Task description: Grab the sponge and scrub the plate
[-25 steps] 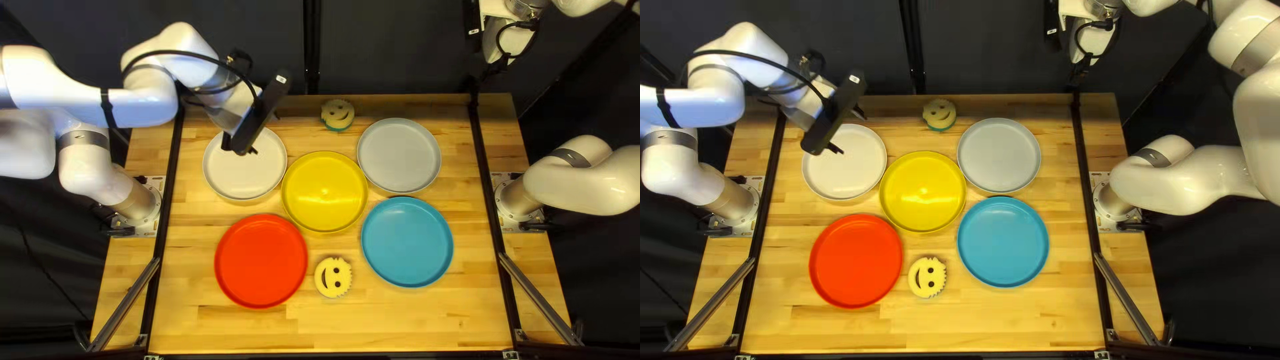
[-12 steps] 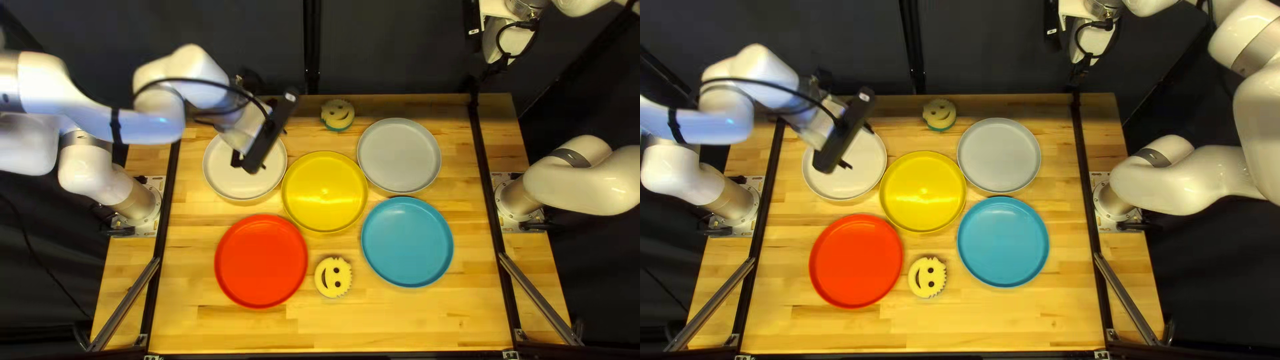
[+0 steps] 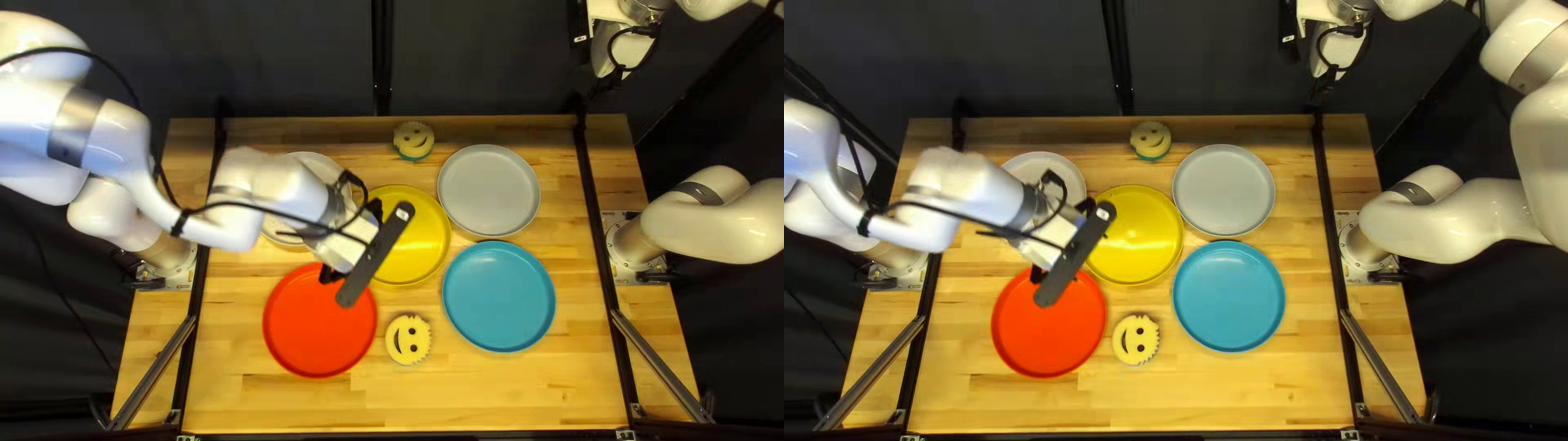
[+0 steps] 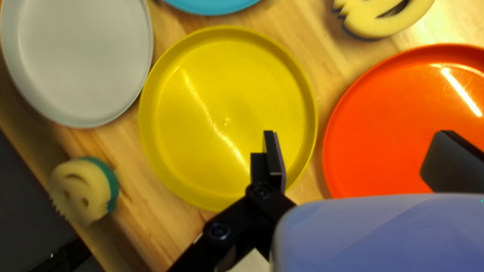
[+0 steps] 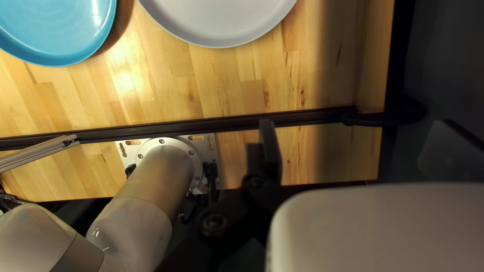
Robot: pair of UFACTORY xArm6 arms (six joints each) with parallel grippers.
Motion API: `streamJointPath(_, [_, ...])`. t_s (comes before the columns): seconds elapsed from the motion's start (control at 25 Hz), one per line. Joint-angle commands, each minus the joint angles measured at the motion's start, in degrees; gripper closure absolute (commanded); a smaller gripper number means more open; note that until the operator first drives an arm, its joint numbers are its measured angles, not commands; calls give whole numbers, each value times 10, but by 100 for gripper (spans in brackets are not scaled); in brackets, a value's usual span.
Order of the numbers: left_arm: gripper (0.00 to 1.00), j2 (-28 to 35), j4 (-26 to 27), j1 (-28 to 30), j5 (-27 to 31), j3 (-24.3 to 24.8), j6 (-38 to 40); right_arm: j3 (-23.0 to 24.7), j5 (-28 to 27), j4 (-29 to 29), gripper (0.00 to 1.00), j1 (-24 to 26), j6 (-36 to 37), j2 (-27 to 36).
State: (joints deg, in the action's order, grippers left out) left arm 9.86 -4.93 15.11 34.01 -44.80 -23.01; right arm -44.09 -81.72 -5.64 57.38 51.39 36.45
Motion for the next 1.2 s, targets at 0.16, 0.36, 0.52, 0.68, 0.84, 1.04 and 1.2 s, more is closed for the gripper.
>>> streamJointPath(0.16, [0,-1,-7,4,-3,2,13,0,0,0,0,0,0,0])
streamJointPath(0.36, [0,-66,-81,62,0,-54,126,0,0,0,0,0,0,0])
streamJointPath(0.52, [0,-102,-121,97,-1,-84,184,0,0,0,0,0,0,0])
streamJointPath(0.68, [0,-152,-157,116,-39,-101,228,0,0,0,0,0,0,0])
streamJointPath(0.84, [0,-196,-183,113,-92,-105,247,0,0,0,0,0,0,0])
streamJointPath(1.04, [0,-241,-185,101,-119,-127,233,0,0,0,0,0,0,0])
streamJointPath(1.2, [0,-252,-185,98,-123,-132,231,0,0,0,0,0,0,0])
